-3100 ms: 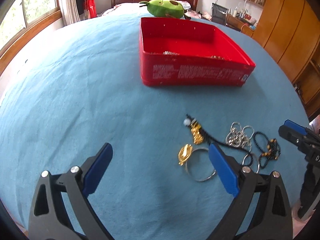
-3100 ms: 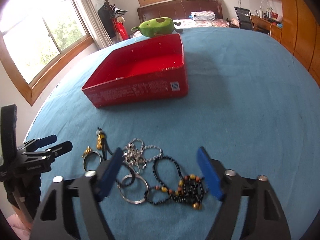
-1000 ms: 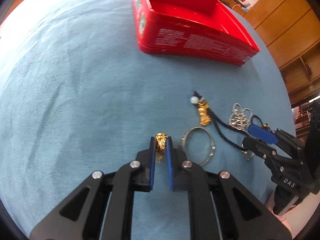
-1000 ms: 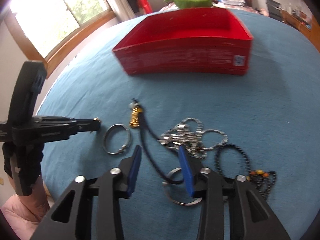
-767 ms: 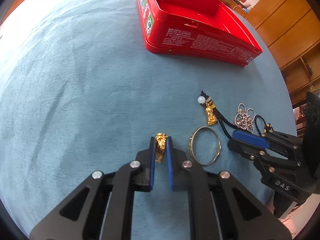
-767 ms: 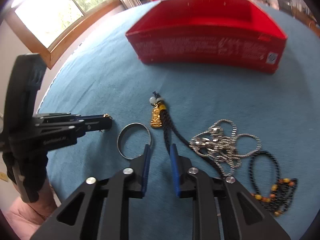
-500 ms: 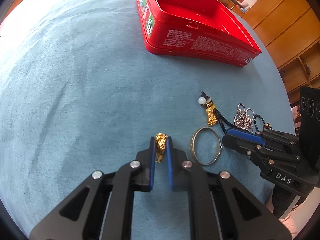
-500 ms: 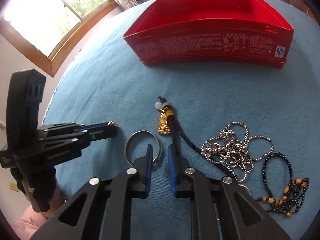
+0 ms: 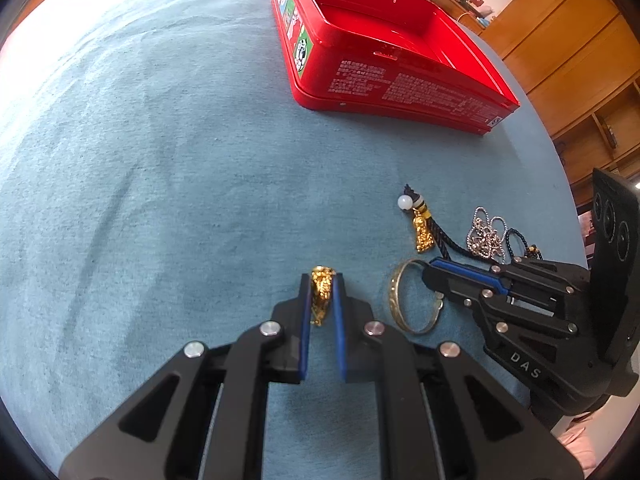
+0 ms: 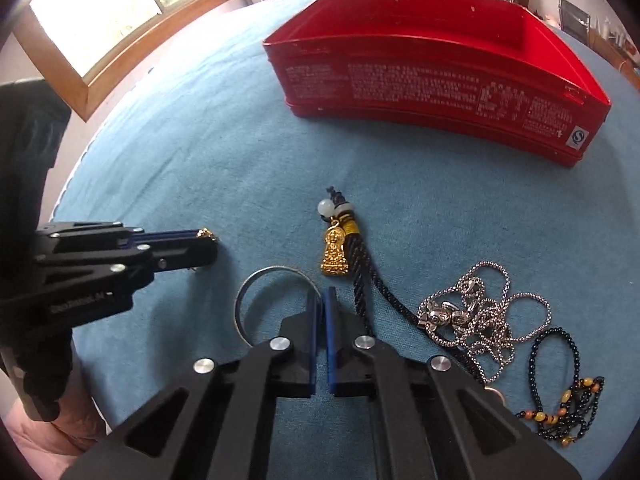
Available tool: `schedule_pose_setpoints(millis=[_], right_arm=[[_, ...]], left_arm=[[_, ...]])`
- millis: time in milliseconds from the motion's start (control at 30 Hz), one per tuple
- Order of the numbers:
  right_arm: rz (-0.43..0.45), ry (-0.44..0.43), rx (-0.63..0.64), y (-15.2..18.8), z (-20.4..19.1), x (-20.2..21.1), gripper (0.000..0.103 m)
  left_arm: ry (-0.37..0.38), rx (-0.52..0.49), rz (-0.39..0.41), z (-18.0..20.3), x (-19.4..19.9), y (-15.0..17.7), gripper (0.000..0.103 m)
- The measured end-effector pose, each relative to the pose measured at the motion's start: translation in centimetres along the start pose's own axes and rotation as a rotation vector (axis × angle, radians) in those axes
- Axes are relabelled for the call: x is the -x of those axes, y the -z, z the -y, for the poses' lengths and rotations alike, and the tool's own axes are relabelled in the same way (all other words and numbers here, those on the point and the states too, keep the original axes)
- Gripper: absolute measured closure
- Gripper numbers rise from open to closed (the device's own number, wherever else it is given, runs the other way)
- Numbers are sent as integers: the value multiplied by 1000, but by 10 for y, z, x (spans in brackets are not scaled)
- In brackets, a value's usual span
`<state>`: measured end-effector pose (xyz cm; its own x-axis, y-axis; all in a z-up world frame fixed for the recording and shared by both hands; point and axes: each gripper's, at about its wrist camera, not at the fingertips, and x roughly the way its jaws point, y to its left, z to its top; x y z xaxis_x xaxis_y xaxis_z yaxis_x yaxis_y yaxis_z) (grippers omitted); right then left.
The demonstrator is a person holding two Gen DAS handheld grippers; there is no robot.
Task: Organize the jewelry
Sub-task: 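Grasp the gold pendant with the left tool while the right tool grasps the silver ring, then carry the gold pendant and silver ring into the red tin and open both tools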
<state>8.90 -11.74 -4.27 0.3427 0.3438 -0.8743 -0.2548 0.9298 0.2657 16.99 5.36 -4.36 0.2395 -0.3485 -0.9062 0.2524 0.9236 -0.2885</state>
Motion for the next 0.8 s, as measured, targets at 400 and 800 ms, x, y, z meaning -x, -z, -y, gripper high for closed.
schedule_pose_setpoints(millis=[400, 800], right_arm=[[82, -76, -63, 9, 34, 42, 100], [198, -40, -86, -16, 63, 89, 100]], left_arm=[[16, -8, 33, 4, 17, -4, 94], [30, -70, 107, 30, 52, -27, 94]])
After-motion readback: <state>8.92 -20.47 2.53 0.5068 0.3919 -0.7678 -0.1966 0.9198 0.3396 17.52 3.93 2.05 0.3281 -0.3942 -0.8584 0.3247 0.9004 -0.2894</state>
